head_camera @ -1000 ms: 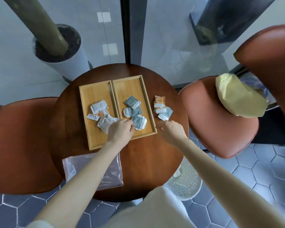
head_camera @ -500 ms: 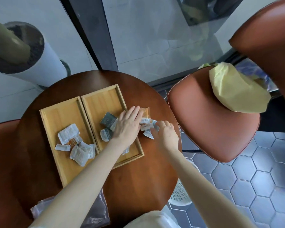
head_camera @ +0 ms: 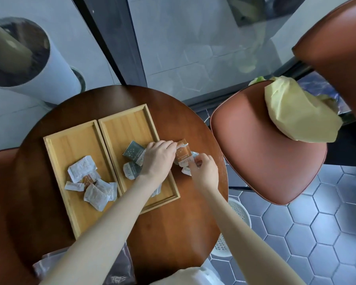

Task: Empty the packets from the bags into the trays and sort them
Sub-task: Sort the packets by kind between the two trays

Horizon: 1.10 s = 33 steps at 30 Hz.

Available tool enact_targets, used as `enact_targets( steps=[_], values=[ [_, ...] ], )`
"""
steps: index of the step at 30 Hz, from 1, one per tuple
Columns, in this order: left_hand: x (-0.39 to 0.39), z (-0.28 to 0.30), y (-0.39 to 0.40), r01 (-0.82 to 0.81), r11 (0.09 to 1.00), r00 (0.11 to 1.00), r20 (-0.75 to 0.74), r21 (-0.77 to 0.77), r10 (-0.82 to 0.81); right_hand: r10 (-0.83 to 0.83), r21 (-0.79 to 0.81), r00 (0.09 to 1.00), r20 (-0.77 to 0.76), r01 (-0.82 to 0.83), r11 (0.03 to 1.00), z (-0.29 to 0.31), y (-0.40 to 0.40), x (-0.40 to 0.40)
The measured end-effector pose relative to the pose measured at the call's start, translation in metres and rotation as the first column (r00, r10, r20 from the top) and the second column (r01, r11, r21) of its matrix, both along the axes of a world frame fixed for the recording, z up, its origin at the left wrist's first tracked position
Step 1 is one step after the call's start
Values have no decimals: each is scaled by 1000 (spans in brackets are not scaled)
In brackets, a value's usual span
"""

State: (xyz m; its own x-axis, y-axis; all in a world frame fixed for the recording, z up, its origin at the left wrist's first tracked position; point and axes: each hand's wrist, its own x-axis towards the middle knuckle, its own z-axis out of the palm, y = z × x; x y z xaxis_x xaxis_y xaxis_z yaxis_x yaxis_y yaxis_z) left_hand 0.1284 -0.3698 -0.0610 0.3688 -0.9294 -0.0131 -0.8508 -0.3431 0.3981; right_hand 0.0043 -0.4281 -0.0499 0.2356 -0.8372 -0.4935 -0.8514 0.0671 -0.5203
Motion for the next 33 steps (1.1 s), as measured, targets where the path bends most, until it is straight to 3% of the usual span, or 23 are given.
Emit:
enact_targets(
  steps=[6,12,15,19,23,27,30,33],
  values=[
    [-2,30,26,-312,949,926,-238,-40,294,-143,93,964,225,125,988,23,2,-3],
    [-3,43,99,-639,767,643,-506,59,575,-138,104,930,341,109,989,41,36,11],
    [-2,46,140,-740,664,519,-538,107,664,-96,117,917,387,55,992,47,61,24],
    [3,44,186,-814,559,419,-509,156,752,-1,152,915,404,-66,986,47,96,41],
    [7,48,219,-874,478,412,-387,88,825,53,242,907,419,-168,956,42,126,55],
    [3,45,242,-840,537,537,-261,-74,802,186,338,906,380,-323,884,32,149,61],
    [-2,32,251,-791,611,594,-215,19,775,327,328,894,306,-421,846,25,161,62],
    [-8,25,254,-713,677,660,-151,181,736,556,89,810,186,-577,812,20,169,58]
  ],
)
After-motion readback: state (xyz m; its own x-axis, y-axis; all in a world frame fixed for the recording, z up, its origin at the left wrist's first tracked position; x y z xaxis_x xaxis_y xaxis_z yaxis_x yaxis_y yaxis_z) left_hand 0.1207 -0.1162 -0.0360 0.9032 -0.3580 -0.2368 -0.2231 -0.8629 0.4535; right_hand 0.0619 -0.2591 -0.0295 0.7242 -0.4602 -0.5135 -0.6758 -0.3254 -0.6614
